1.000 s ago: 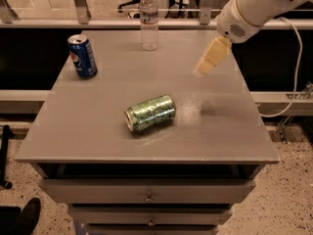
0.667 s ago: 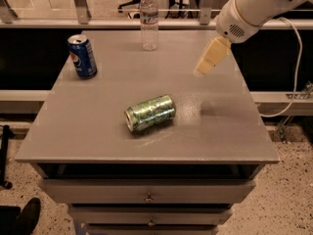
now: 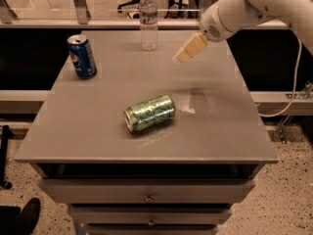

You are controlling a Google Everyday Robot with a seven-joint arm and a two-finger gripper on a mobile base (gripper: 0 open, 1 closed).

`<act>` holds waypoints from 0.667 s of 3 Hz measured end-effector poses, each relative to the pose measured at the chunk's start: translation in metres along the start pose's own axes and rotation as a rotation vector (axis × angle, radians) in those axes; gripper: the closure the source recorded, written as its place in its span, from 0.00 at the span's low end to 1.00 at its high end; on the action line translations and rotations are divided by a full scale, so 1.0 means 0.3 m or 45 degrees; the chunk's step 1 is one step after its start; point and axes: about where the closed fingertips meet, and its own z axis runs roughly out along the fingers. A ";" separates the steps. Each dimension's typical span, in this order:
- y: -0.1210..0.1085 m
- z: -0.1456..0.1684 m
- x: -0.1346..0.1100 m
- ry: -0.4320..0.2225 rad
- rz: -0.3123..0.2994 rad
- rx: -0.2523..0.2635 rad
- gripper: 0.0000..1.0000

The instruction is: Pick water bottle

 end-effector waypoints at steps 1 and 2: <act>-0.077 0.103 -0.064 -0.118 0.071 0.039 0.00; -0.140 0.206 -0.159 -0.249 0.141 0.070 0.00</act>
Offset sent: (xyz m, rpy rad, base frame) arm 0.1271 0.0617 0.0179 0.3428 -0.1606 -0.0928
